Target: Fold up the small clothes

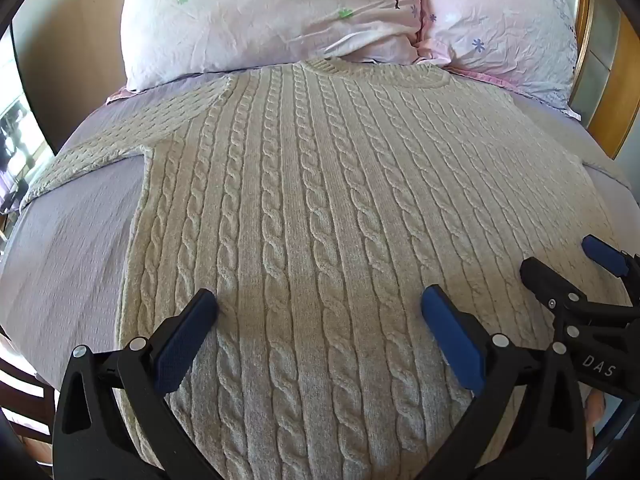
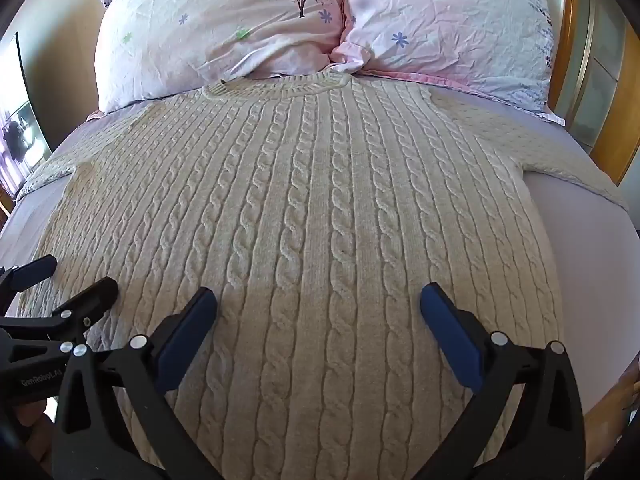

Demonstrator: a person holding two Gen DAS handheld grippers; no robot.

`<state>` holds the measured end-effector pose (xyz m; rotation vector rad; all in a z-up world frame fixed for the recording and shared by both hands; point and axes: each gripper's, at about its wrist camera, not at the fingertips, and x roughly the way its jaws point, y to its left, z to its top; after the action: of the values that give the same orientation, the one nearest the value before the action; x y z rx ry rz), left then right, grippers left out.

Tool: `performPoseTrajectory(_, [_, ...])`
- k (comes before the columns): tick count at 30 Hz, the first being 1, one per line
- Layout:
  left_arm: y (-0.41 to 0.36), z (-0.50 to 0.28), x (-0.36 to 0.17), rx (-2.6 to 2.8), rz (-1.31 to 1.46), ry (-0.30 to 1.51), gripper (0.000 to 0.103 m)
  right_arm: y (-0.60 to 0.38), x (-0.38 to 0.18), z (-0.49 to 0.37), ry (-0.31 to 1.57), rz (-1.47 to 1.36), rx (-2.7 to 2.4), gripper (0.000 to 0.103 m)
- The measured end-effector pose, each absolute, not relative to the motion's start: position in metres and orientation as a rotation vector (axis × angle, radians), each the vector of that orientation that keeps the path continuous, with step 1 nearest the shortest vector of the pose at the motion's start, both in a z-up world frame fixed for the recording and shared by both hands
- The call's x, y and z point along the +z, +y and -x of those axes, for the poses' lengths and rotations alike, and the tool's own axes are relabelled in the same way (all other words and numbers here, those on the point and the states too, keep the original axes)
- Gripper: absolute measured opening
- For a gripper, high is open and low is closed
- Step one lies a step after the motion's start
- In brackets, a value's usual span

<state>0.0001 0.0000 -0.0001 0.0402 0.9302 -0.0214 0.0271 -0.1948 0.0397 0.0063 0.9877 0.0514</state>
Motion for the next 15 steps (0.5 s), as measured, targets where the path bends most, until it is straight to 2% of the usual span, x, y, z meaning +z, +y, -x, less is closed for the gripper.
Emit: performPoseTrajectory(15, [0.0, 0.0, 0.0001, -0.021, -0.04, 0.923, 0.102, -0.1959, 0.0409, -0.0266, 0.983, -0.005, 0.051, 0.101])
